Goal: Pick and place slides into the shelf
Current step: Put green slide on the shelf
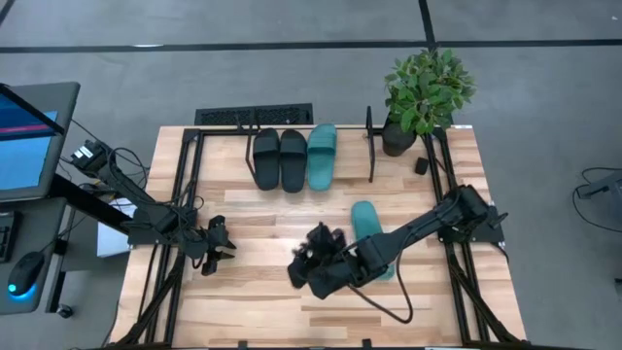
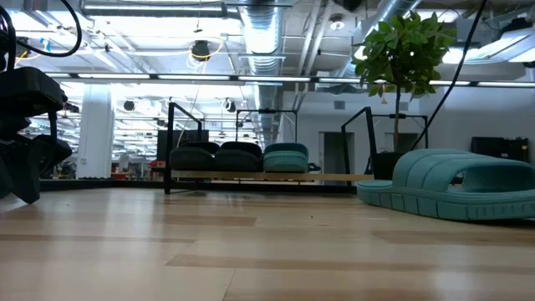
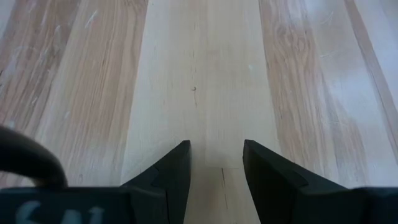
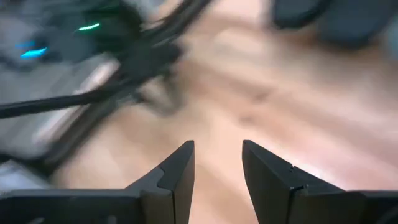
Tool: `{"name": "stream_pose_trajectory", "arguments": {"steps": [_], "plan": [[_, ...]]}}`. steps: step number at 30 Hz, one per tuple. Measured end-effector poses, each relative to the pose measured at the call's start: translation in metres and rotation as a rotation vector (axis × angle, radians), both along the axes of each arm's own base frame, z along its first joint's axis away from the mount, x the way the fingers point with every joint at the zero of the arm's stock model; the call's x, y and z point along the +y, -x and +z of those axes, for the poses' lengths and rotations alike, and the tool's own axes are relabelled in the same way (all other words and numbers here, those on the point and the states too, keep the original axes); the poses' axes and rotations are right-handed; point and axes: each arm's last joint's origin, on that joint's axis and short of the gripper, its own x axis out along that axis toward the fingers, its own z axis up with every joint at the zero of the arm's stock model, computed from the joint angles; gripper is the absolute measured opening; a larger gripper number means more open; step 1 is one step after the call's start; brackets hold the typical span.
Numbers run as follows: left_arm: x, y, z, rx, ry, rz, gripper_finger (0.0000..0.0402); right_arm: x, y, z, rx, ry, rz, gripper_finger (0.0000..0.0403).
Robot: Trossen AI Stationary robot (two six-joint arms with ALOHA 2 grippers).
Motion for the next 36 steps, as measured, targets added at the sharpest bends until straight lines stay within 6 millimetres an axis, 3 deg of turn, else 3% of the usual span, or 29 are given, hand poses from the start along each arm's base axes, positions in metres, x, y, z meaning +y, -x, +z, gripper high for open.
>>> {"name": "stream_pose_trajectory", "arguments": {"steps": [5,13,21,36], "plan": [[0.0,0.0,0.0,0.001,0.0,0.0,0.0135,0.013,-0.009,0.003,-0.062,-0.065,0.132,0.0124],[0.0,0.0,0.0,0.0,0.0,0.0,0.0135,0.016,-0.011,0.004,-0.098,-0.069,0.119,0.0124],[0.0,0.0,0.0,0.0,0.0,0.0,0.0135,0.009,-0.016,0.003,-0.081,-0.174,0.137,0.0124],[0.0,0.0,0.0,-0.001,0.001,0.001,0.0135,-0.009,-0.024,0.002,-0.047,-0.131,0.177,0.0124]]}}
